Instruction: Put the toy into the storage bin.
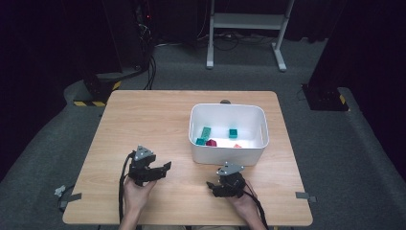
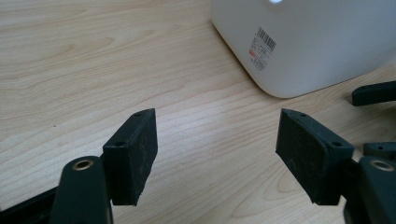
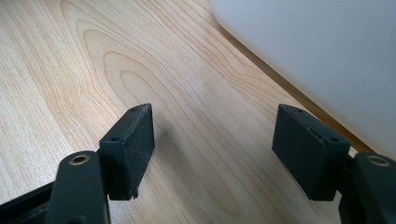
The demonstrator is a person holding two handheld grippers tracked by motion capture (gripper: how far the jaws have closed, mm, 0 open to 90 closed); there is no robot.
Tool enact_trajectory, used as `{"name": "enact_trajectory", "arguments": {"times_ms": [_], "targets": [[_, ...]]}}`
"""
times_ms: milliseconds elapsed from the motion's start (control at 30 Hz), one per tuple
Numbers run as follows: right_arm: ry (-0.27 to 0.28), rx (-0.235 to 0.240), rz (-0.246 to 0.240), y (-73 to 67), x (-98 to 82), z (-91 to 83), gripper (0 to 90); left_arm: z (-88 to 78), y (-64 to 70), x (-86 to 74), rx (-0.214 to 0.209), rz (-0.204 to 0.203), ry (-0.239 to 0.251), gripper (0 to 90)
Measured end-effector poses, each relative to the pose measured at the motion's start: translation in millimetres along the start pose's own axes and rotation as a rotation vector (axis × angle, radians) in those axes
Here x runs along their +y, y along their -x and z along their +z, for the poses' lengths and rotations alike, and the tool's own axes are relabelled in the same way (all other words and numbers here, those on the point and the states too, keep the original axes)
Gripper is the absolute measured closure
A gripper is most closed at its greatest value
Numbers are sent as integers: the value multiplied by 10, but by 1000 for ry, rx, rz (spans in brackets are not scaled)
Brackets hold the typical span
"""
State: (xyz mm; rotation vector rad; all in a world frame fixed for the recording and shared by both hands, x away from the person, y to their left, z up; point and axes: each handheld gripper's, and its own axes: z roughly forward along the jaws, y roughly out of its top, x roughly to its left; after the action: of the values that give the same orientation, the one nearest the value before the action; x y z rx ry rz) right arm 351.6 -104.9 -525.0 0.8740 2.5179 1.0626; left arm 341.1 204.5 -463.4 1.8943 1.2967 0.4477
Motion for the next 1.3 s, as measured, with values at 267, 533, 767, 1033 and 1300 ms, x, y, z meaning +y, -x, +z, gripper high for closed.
{"name": "enact_trajectory", "arguments": {"times_ms": [267, 533, 767, 1033, 1300], "targets": [[3, -1, -2, 1, 0, 2, 295, 67, -13, -22, 3, -9, -4, 295], [3, -1, -2, 1, 0, 2, 295, 131, -17, -42, 14, -9, -12, 297], [3, -1, -2, 1, 0, 2, 295, 162, -17, -60, 23, -4, -17, 297], [3, -1, -2, 1, 0, 2, 295, 208, -20, -78, 41, 9, -28, 297], [3, -1, -2, 1, 0, 2, 295, 252, -27, -105, 52, 11, -33, 298]]}}
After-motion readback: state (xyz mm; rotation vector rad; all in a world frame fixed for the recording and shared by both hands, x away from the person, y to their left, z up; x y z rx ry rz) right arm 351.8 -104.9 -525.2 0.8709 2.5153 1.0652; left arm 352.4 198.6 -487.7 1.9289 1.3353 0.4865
